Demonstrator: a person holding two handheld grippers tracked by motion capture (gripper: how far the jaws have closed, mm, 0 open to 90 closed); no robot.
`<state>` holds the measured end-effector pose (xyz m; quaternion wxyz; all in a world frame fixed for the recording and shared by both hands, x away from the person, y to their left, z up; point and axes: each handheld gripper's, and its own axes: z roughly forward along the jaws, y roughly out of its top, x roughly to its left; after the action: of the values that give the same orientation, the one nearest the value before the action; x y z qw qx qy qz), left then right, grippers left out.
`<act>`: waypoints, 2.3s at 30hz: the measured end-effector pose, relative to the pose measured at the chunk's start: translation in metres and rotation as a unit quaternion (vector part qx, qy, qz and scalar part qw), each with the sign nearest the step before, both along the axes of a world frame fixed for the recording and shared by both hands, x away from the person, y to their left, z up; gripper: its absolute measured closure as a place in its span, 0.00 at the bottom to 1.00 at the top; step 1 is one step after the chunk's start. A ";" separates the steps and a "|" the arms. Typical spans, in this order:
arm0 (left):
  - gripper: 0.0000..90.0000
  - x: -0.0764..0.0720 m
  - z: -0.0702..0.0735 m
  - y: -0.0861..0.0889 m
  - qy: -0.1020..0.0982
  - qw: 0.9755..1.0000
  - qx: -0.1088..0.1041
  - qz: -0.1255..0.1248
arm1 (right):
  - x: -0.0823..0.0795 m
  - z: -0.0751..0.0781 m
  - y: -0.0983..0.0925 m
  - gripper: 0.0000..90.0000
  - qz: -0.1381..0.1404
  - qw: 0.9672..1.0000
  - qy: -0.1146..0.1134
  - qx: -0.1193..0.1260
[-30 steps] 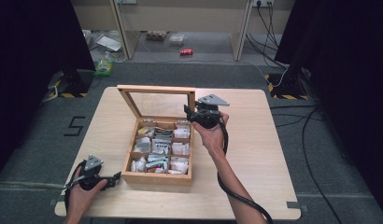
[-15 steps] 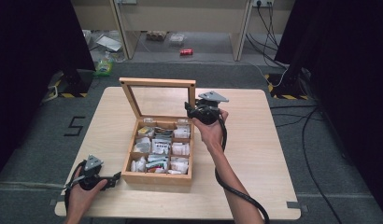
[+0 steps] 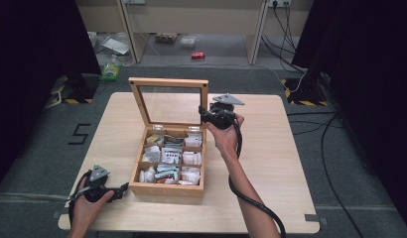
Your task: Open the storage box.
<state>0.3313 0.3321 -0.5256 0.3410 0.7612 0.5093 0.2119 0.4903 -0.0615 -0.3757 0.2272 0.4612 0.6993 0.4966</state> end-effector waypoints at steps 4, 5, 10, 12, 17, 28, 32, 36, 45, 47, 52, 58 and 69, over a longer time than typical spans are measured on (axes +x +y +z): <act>0.06 0.000 0.000 0.000 0.000 1.000 0.000 0.000 | 0.001 0.000 0.001 0.59 -0.002 1.000 -0.001 -0.003; 0.06 0.000 0.000 0.000 0.000 1.000 0.000 0.000 | 0.003 0.000 0.001 0.59 -0.003 1.000 -0.001 -0.008; 0.06 0.000 0.000 0.000 0.000 1.000 0.000 0.000 | 0.008 -0.001 0.001 0.59 -0.011 1.000 0.000 -0.014; 0.06 0.000 0.000 0.000 0.000 1.000 0.000 0.000 | 0.009 -0.002 0.001 0.59 -0.014 1.000 0.002 -0.018; 0.06 0.000 0.000 0.000 0.000 1.000 0.000 0.000 | 0.010 -0.008 -0.004 0.59 -0.023 1.000 0.011 -0.017; 0.06 0.000 0.000 0.000 0.000 1.000 0.000 0.000 | -0.004 -0.010 -0.015 0.59 0.010 1.000 0.016 -0.021; 0.06 0.000 0.000 0.000 0.000 1.000 0.000 0.000 | -0.008 -0.013 -0.016 0.59 0.025 0.999 0.017 -0.023; 0.06 0.000 0.000 0.000 0.000 1.000 0.000 0.000 | -0.016 -0.016 -0.015 0.59 0.051 0.998 0.019 -0.033; 0.06 0.000 0.000 0.000 0.000 1.000 0.000 0.000 | -0.030 -0.018 -0.010 0.57 0.096 0.994 0.024 -0.041; 0.06 0.000 0.000 0.000 0.000 1.000 0.000 0.000 | -0.032 -0.019 -0.009 0.56 0.102 0.994 0.026 -0.042; 0.06 0.000 0.000 0.000 0.000 1.000 0.000 0.000 | -0.037 -0.020 -0.007 0.55 0.115 0.992 0.027 -0.047; 0.06 0.000 0.000 0.000 0.000 1.000 0.000 0.000 | -0.045 -0.018 -0.007 0.54 0.130 0.990 0.028 -0.051; 0.06 0.000 0.000 0.000 0.000 1.000 0.000 0.000 | -0.056 -0.028 -0.003 0.45 0.159 0.985 0.041 -0.055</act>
<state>0.3314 0.3321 -0.5256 0.3413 0.7611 0.5094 0.2117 0.4346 -0.0642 -0.4039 0.1418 0.3509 0.7987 0.4678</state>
